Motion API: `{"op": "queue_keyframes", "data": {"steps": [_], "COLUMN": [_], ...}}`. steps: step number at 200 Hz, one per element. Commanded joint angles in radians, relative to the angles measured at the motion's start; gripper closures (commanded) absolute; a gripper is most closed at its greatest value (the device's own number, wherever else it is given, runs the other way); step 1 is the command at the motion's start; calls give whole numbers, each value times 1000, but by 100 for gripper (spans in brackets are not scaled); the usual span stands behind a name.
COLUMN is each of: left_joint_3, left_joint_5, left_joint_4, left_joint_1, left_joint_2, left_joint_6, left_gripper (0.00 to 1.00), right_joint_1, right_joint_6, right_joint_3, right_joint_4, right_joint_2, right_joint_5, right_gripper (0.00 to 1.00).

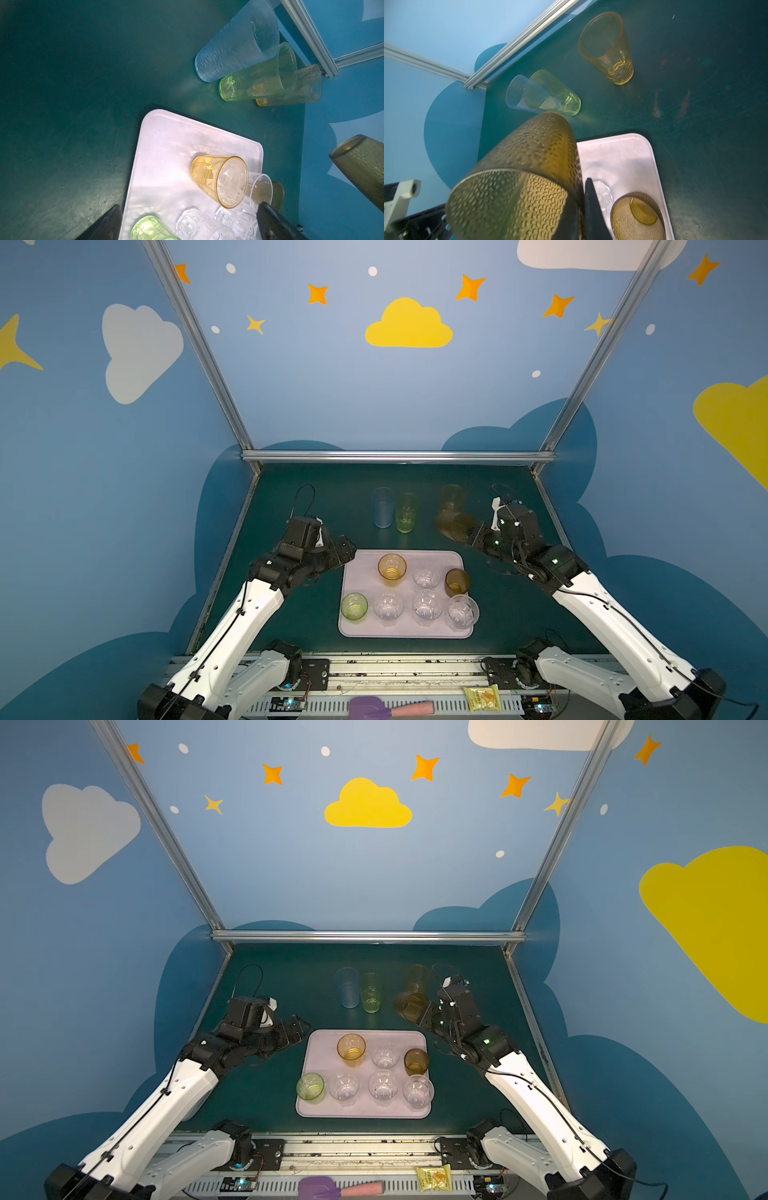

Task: Place the glasses into the tray
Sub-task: 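Carry the brown dimpled glass with the right gripper over the tray's farther corner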

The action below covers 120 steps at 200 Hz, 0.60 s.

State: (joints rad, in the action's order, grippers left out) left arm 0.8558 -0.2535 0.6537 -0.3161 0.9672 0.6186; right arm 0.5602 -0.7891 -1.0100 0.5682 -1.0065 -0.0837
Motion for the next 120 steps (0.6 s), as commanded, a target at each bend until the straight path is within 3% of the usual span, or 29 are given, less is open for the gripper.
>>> {"op": "queue_keyframes", "data": {"steps": [1, 60, 120], "left_joint_3": [-1, 0, -7], "left_joint_5": [8, -60, -50], "left_joint_4": [44, 67, 107], "left_joint_1": [2, 2, 3], "left_joint_2": [-18, -57, -118], "left_joint_6": [-26, -30, -36], "left_gripper": [0, 0, 0], "right_joint_1": [6, 63, 187], "right_joint_6": [54, 117, 174], "right_joint_3": [-72, -206, -379], "right_joint_4": [73, 115, 154], "right_joint_2": [2, -107, -309], "right_joint_5": [41, 77, 52], "right_gripper": [100, 100, 100]}}
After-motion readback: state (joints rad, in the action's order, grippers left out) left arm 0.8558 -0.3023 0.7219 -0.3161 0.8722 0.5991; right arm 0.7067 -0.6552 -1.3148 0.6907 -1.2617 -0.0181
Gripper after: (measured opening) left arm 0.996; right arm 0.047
